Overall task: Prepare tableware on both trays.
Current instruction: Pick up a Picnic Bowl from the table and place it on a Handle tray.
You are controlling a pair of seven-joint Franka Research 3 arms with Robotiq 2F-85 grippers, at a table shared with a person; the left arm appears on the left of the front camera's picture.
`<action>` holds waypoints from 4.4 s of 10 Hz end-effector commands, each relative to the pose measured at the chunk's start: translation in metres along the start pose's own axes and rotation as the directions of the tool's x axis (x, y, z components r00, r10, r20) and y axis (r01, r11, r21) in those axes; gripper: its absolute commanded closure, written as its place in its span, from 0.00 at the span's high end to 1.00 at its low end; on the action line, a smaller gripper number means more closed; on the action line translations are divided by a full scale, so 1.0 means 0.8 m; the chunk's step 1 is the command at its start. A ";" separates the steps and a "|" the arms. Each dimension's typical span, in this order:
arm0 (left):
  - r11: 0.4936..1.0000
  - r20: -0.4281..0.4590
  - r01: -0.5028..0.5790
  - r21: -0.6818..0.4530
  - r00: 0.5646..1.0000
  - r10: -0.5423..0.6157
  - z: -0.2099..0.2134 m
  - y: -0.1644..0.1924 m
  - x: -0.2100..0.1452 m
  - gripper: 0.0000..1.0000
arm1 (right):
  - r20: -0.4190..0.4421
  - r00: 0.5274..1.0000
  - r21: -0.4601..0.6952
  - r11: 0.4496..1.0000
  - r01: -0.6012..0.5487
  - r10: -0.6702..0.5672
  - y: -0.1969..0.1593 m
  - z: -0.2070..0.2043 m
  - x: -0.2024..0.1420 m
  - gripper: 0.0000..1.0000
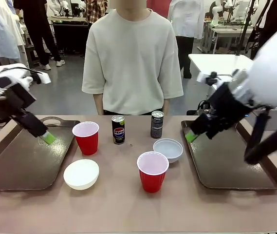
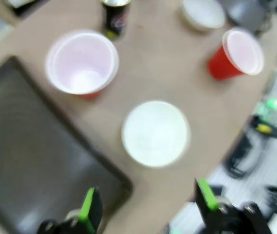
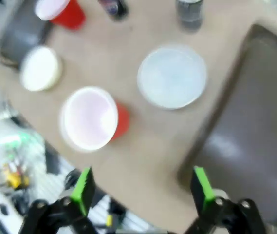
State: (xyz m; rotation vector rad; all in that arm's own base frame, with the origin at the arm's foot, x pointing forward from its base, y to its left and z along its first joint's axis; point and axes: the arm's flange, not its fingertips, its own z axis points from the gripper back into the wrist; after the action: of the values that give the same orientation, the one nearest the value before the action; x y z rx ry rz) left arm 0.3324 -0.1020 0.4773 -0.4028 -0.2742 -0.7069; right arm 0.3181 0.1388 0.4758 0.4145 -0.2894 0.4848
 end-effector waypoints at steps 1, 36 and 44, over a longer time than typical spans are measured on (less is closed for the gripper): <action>0.964 0.014 -0.021 -0.266 1.000 0.026 0.016 0.035 -0.027 1.00 | -0.031 0.984 0.213 0.960 0.180 -0.177 -0.042 0.045 -0.053 1.00; 0.967 -0.111 -0.194 0.163 0.971 0.213 -0.110 -0.005 0.021 1.00 | 0.192 0.848 0.510 0.789 0.343 -0.493 -0.208 0.104 -0.101 1.00; 0.943 -0.180 -0.064 0.327 0.975 0.129 -0.199 0.000 0.027 1.00 | 0.192 0.848 0.510 0.789 0.343 -0.493 -0.208 0.104 -0.101 1.00</action>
State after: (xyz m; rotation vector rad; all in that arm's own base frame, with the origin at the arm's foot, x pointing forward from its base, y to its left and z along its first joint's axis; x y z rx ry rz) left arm 0.3567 -0.1898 0.3598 -0.0757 -0.1679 -0.6260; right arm 0.3161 -0.0642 0.4683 0.9780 -0.3649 0.0189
